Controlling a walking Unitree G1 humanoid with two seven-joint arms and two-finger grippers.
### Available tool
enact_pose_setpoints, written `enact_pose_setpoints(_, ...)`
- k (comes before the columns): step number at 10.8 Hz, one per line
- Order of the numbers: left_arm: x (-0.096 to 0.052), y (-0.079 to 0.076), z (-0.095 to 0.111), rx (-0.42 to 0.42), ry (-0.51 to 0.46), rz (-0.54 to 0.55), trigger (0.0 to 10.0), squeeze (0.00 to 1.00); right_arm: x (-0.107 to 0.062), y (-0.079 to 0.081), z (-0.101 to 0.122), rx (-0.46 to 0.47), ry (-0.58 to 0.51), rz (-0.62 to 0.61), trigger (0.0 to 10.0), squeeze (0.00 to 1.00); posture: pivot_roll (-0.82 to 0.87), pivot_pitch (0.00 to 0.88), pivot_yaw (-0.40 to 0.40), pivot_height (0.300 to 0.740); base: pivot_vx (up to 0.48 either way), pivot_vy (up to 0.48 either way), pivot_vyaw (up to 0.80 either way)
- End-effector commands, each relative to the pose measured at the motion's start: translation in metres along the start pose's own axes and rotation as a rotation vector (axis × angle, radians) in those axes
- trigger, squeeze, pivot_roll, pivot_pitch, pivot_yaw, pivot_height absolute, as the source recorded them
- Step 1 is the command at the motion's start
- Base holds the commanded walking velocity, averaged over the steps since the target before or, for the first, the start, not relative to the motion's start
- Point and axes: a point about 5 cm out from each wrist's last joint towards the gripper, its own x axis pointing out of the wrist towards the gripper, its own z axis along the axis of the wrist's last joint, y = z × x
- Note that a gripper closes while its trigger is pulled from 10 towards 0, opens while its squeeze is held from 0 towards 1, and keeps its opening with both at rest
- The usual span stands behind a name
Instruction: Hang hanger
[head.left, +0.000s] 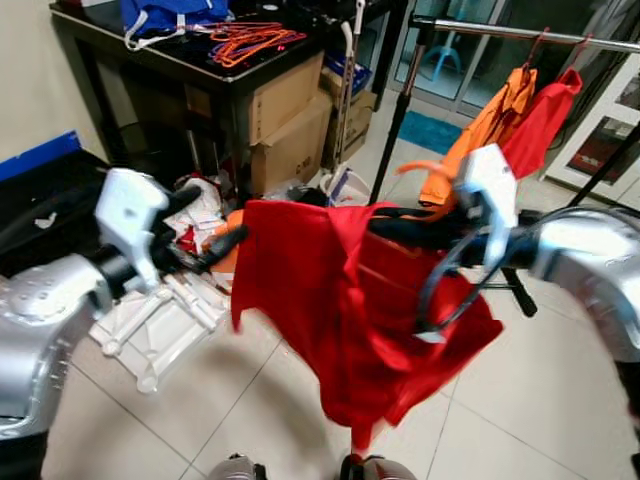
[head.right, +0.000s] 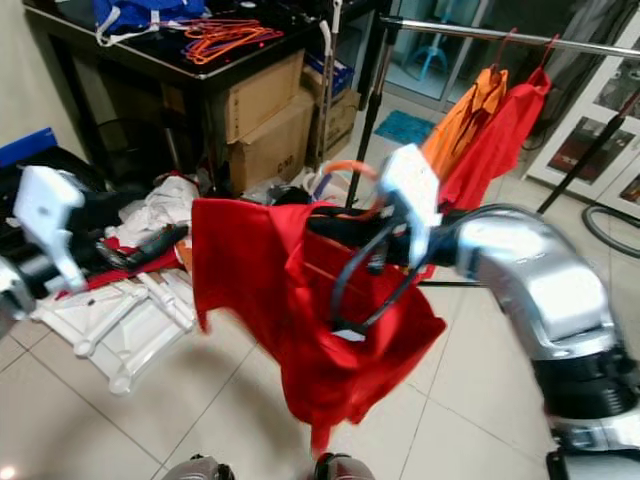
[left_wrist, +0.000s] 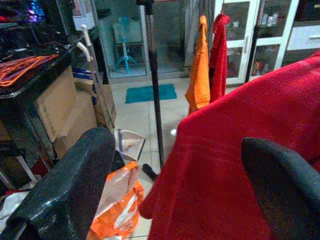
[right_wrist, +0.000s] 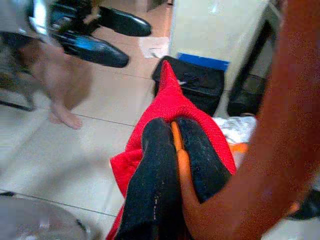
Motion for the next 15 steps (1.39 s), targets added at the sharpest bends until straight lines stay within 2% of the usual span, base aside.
enact_pose_setpoints(1, 0.003, 0.001, 0.007, 0.013, -0.041, -0.021, 10.0, 1.0, -0.006, 0.002, 0.015, -0.037, -0.032, 0.036, 10.0, 0.0, 0.03, 0.073, -0.089, 0.74, 0.0, 0.0, 0.0)
enact_pose_setpoints(2, 0.007, -0.004, 0.016, -0.002, -0.099, -0.094, 10.0, 0.15, -0.008, 0.007, 0.016, -0.034, -0.015, 0.089, 10.0, 0.0, 0.03, 0.081, -0.086, 0.74, 0.0, 0.0, 0.0)
enact_pose_setpoints(3, 0.008, -0.01, 0.02, -0.028, -0.127, -0.172, 10.0, 0.0, -0.009, 0.008, 0.017, -0.029, -0.014, 0.102, 10.0, 0.0, 0.02, 0.085, -0.082, 0.74, 0.0, 0.0, 0.0)
enact_pose_setpoints(4, 0.008, -0.012, 0.02, -0.047, -0.124, -0.229, 10.0, 0.0, -0.011, 0.007, 0.019, -0.025, -0.015, 0.108, 10.0, 0.0, 0.02, 0.085, -0.082, 0.74, 0.0, 0.0, 0.0)
enact_pose_setpoints(5, 0.007, -0.009, 0.009, -0.054, -0.065, -0.269, 10.0, 0.0, -0.014, 0.007, 0.026, -0.022, -0.039, 0.12, 10.0, 0.0, 0.02, 0.091, -0.075, 0.74, 0.0, 0.0, 0.0)
enact_pose_setpoints(6, 0.007, -0.002, 0.0, -0.053, -0.035, -0.244, 10.0, 0.0, -0.019, 0.006, 0.034, -0.021, -0.064, 0.13, 10.0, 0.0, 0.01, 0.093, -0.074, 0.74, 0.0, 0.0, 0.0)
enact_pose_setpoints(10, 0.005, 0.003, -0.009, -0.058, -0.014, -0.236, 10.0, 0.0, -0.029, 0.003, 0.048, -0.003, -0.115, 0.141, 10.0, 0.0, 0.01, 0.098, -0.077, 0.74, 0.0, 0.0, 0.0)
enact_pose_setpoints(11, 0.007, 0.002, -0.008, -0.071, -0.035, -0.243, 4.5, 0.0, -0.029, 0.004, 0.046, -0.006, -0.105, 0.146, 10.0, 0.0, 0.0, 0.098, -0.076, 0.74, 0.0, 0.0, 0.0)
enact_pose_setpoints(12, 0.008, 0.003, -0.005, -0.082, -0.057, -0.242, 0.0, 0.0, -0.029, 0.004, 0.046, -0.006, -0.104, 0.143, 10.0, 0.0, 0.0, 0.098, -0.075, 0.74, 0.0, 0.0, 0.0)
enact_pose_setpoints(15, 0.01, 0.001, -0.006, -0.094, -0.084, -0.263, 0.0, 0.0, -0.03, 0.005, 0.047, 0.0, -0.109, 0.143, 10.0, 0.0, 0.0, 0.097, -0.073, 0.74, 0.0, 0.0, 0.0)
